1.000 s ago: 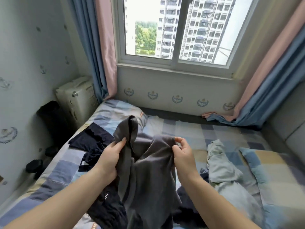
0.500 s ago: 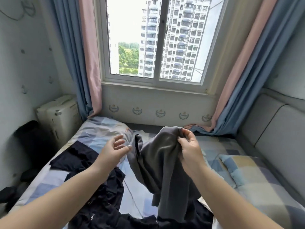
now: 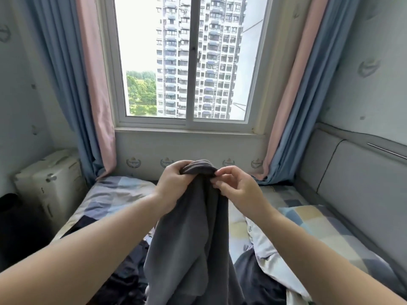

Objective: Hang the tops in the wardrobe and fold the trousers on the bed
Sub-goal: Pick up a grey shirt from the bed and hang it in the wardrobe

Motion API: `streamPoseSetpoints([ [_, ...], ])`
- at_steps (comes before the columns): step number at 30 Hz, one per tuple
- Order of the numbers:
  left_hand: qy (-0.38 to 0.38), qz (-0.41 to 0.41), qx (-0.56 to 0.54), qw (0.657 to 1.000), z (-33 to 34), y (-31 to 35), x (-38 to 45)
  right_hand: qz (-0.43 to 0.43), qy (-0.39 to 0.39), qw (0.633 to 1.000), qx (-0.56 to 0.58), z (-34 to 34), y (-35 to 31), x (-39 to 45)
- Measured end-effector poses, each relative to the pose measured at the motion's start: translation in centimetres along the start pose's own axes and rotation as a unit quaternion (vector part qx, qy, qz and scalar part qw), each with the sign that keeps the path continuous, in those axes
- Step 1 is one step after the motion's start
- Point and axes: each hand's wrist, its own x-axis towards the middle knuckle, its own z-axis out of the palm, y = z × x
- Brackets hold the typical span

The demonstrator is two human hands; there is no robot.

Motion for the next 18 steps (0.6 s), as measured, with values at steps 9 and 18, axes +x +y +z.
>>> streamPoseSetpoints([
  [9,-0.064,-0.023,-0.074,0.995,-3.5,2.9,2.8,0.161,-0.081,0.952,-0.249,4.5,3.3,-2.7],
  [18,-0.05,0.075,0.127,0.988,-5.7,1.7,2.6,0.184,0.101,0.976,-0.059,6.7,0.2,0.1],
])
